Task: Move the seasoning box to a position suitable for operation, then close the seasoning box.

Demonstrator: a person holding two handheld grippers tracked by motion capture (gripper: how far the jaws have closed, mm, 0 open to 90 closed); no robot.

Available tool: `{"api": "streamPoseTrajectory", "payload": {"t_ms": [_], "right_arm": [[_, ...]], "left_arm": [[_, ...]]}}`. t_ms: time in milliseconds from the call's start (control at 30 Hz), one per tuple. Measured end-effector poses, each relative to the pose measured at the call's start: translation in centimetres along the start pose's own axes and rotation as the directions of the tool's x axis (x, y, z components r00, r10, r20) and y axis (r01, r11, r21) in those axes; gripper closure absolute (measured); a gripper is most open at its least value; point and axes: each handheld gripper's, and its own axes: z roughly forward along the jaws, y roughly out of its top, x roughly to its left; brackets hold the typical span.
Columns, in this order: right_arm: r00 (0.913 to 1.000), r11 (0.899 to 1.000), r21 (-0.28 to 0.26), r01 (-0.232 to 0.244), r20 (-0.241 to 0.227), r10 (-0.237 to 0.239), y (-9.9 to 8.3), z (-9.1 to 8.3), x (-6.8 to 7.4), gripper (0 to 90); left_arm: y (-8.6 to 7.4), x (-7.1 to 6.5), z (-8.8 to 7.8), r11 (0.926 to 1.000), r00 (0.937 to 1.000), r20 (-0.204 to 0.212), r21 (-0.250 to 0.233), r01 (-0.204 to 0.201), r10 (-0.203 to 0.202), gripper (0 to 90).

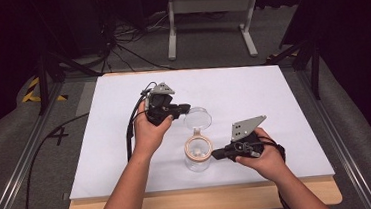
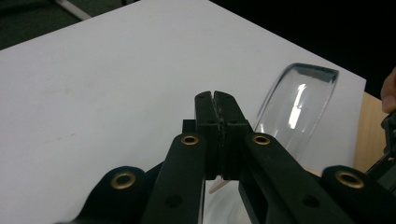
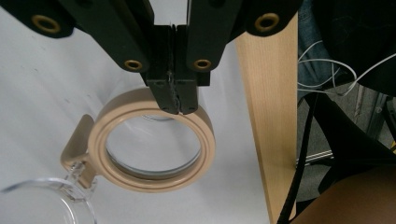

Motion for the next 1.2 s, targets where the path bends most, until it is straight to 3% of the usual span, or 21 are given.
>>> {"api": "streamPoseTrajectory", "payload": {"t_ms": [300, 467, 567, 633, 767, 867, 1200], "right_arm": [[0.9999, 1.0, 0.005, 0.004, -0.011, -0.004, 0.0, 0.4, 0.2, 90.0], [0.9999, 1.0, -0.003, 0.0, -0.011, 0.0, 0.0, 0.3, 0.1, 90.0], [0.9999, 1.0, -0.01, -0.004, -0.011, 0.004, 0.0, 0.3, 0.1, 90.0], [0.9999, 1.0, -0.025, -0.012, -0.011, 0.012, 0.1, 0.2, 0.0, 90.0], [0.9993, 0.998, -0.048, -0.037, -0.011, 0.036, 0.1, 0.5, -0.3, 90.0], [0.9996, 0.999, -0.039, -0.024, -0.016, 0.024, 0.2, 0.7, -0.1, 90.0], [0.999, 1.0, -0.013, -0.01, -0.043, 0.01, 0.4, 0.7, 0.0, 90.0]], "left_arm": [[0.3, -1.4, -0.3, 0.9979, 0.9973, 0.034, 0.0, -0.065, 0.065, 89.4], [0.6, -2.9, -0.6, 0.9929, 0.9928, 0.058, 0.049, -0.108, 0.105, 89.3], [0.6, -3.3, -0.7, 0.9916, 0.9919, 0.053, 0.053, -0.118, 0.116, 89.4], [0.6, -3.5, -0.9, 0.9876, 0.9901, 0.048, 0.08, -0.135, 0.132, 89.4], [0.5, -3.6, -1.4, 0.9889, 0.9917, 0.042, 0.081, -0.124, 0.121, 89.0], [0.3, -3.4, -2.1, 0.9913, 0.9933, 0.031, 0.068, -0.113, 0.111, 89.0], [-0.8, -2.1, -5.1, 0.9927, 0.9976, -0.026, 0.104, -0.061, 0.064, 87.1]]}}
